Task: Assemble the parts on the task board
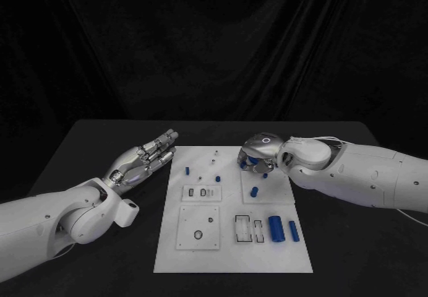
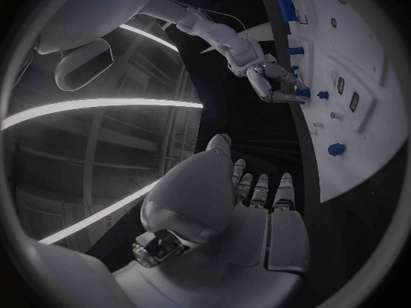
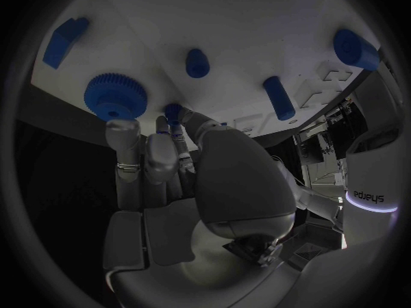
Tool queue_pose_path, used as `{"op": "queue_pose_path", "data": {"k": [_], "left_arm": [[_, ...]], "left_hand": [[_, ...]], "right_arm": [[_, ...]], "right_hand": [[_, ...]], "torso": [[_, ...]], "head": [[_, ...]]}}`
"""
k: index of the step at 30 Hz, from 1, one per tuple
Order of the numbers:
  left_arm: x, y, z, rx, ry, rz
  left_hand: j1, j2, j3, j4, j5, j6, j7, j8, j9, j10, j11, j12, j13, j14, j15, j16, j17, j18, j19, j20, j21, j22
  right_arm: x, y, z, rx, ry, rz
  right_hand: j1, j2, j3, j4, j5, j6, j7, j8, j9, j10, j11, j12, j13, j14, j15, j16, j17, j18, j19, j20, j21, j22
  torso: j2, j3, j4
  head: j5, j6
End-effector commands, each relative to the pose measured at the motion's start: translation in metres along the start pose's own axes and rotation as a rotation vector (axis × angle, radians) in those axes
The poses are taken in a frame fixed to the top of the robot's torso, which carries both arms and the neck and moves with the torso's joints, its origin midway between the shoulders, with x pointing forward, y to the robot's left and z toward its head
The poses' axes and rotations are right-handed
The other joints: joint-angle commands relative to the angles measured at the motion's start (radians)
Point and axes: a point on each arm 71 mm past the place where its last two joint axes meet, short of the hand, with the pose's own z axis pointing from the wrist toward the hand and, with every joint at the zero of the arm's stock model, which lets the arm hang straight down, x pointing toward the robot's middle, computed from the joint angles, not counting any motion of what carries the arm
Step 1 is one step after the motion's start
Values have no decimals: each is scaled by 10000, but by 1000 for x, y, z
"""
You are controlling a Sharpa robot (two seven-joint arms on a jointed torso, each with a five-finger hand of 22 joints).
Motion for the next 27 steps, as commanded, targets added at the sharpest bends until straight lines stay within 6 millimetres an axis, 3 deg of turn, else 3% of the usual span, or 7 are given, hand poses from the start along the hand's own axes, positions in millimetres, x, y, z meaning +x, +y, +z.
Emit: {"op": "queue_pose_path", "data": {"k": [1,11,13,15,19,27], "left_arm": [[1,-2,1,159,162,-101],[1,-2,0,123,162,-109],[0,-2,0,113,149,-105],[0,-2,-1,107,134,-99],[0,-2,-2,97,108,-84],[0,-3,-1,136,69,-52]], "left_hand": [[116,26,58,-8,59,22,72,45,12,2,73,-66,-10,-4,88,-37,-15,93,6,84,-34,-11],[145,17,94,-31,81,79,121,52,17,2,124,-66,-10,-4,125,-37,-15,96,6,137,-34,-11],[148,17,99,-34,85,85,126,52,18,2,128,-66,-10,-4,130,-37,-15,96,6,144,-34,-11],[155,14,107,-41,90,96,134,54,19,2,135,-66,-10,-4,143,-37,-15,97,6,156,-34,-11],[155,14,107,-41,90,96,134,54,19,2,135,-66,-10,-4,143,-37,-15,97,6,156,-34,-11],[164,6,117,-49,97,46,133,45,12,2,137,-66,-10,-4,159,-37,-15,97,6,171,-34,-11]], "right_arm": [[2,1,0,-95,61,12],[-4,0,-4,-312,-868,225],[-8,0,-4,-393,-1235,278],[-14,0,-3,-437,-1512,360],[-29,1,2,-444,-1907,527],[-53,8,24,-549,-2275,451]], "right_hand": [[118,13,96,-11,-90,93,8,49,18,118,0,39,-9,66,29,-38,-29,-107,2,-34,40,33],[643,195,408,-348,-390,531,120,172,103,757,22,80,-15,91,89,8,30,-149,64,3,186,290],[795,312,415,-445,-921,833,126,286,168,1161,-16,155,-4,3,197,-191,-205,-146,-30,83,80,257],[872,346,403,-501,-1012,965,119,330,196,1326,-40,167,-4,-3,221,-207,-222,-144,-36,108,88,296],[876,335,331,-507,-1133,1076,148,355,218,1485,-31,146,-12,11,267,-178,-186,-158,-10,147,151,387],[867,305,272,-508,-1159,1083,158,335,218,1519,-21,95,-24,31,281,-131,-129,-165,17,167,201,452]], "torso": [[6,-1,5],[-1,-15,1],[3,-17,-3],[15,-13,-5],[24,-5,8],[89,-28,64]], "head": [[13,-25],[94,-62],[132,-53],[172,-31],[209,-17],[167,-12]]}}
